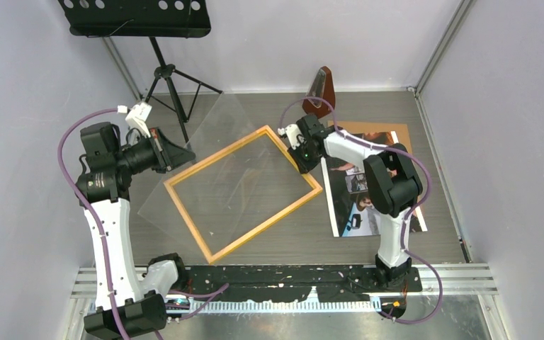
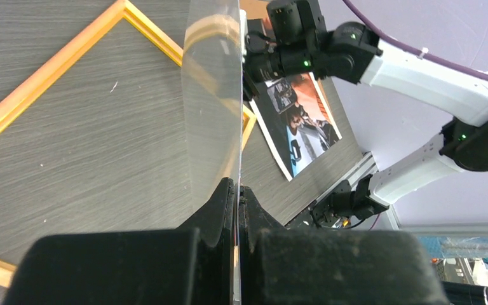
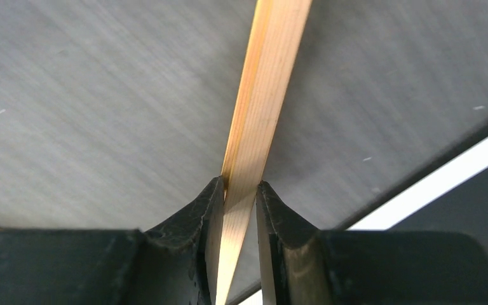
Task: Put the photo into the frame
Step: Adjust the photo frame at the center of the board.
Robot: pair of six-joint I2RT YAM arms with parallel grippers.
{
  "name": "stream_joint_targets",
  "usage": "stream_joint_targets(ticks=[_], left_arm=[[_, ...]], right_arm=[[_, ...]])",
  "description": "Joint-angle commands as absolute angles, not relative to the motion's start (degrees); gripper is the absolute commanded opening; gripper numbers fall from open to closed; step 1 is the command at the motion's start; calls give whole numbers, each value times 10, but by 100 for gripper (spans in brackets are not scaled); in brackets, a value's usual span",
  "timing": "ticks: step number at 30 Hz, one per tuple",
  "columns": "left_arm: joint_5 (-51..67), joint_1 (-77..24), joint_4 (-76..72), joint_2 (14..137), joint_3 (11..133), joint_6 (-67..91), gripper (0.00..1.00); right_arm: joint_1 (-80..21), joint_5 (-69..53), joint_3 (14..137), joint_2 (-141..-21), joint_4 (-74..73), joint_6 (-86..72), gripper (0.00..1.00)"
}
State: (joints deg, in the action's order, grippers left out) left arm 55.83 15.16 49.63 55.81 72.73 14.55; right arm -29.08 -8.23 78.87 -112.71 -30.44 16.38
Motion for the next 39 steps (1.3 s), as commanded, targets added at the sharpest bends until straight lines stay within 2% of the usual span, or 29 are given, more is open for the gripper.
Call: stream_joint_targets(ticks=[1, 12, 27, 35, 39], left_arm=[[595, 156, 478, 548, 735, 133, 0], [617, 156, 473, 557, 722, 117, 0], [613, 156, 441, 577, 719, 120, 0], [618, 156, 405, 580, 699, 142, 0], [618, 157, 365, 572, 679, 177, 0]], right_arm=[[-260, -75, 869, -1156, -336, 235, 14], [-232, -119, 997, -1212, -376, 373, 13], [-233, -106, 1208, -1356, -502, 529, 13], [-233, -74, 1236, -1378, -481, 606, 14], [-233, -69, 1255, -1386, -463, 603, 20]])
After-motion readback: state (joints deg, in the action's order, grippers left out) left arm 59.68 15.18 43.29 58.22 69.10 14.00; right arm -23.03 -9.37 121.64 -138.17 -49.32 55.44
